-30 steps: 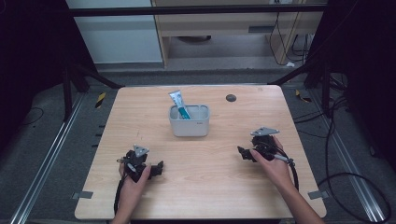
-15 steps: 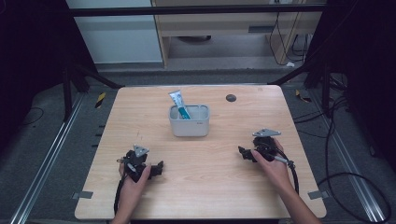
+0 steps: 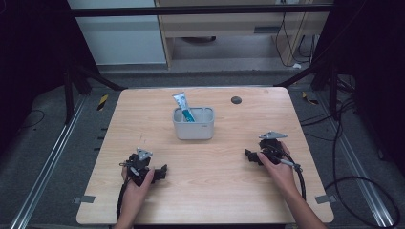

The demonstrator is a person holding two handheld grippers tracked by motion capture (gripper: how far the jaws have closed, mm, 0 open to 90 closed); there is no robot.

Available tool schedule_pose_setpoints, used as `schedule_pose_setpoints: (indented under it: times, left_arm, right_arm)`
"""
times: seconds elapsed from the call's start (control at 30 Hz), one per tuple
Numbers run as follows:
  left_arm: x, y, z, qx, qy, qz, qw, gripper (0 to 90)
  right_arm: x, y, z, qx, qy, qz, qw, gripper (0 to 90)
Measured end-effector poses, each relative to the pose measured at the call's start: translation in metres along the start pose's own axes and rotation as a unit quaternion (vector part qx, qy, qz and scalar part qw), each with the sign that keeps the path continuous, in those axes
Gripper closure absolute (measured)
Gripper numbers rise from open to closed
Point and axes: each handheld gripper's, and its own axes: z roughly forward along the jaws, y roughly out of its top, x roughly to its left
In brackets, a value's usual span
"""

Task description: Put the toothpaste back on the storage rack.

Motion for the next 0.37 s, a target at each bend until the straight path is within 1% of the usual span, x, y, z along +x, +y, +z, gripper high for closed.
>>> schedule_pose_setpoints:
  times: [0.03,0.1,0.17,0.3,0.37]
  left_arm:
    - [0.0000,0.0000,0.0000,0.000,0.000,0.000,1.0000,0.0]
    - [0.0000,0.0000,0.0000,0.000,0.000,0.000,1.0000,0.0]
    - [0.0000,0.0000,0.0000,0.000,0.000,0.000,1.0000,0.0]
    - [0.0000,0.0000,0.0000,0.000,0.000,0.000,1.0000,0.0]
    - [0.0000,0.0000,0.0000,0.000,0.000,0.000,1.0000,0.0]
  right_arm:
    - [0.0009,0.0001,-0.0001,0.003,-0.001,0.001,1.0000,9.4]
    - [0.0021,0.0002,0.0010,0.005,-0.008,-0.009,0.9999,8.3]
    - [0.0035,0.0004,0.0015,0.009,-0.010,-0.011,0.9998,6.6]
    - [0.0057,0.0005,0.0022,0.012,-0.014,-0.006,0.9998,4.2]
    - [0.0070,0.0003,0.0019,0.013,-0.019,0.001,0.9997,3.8]
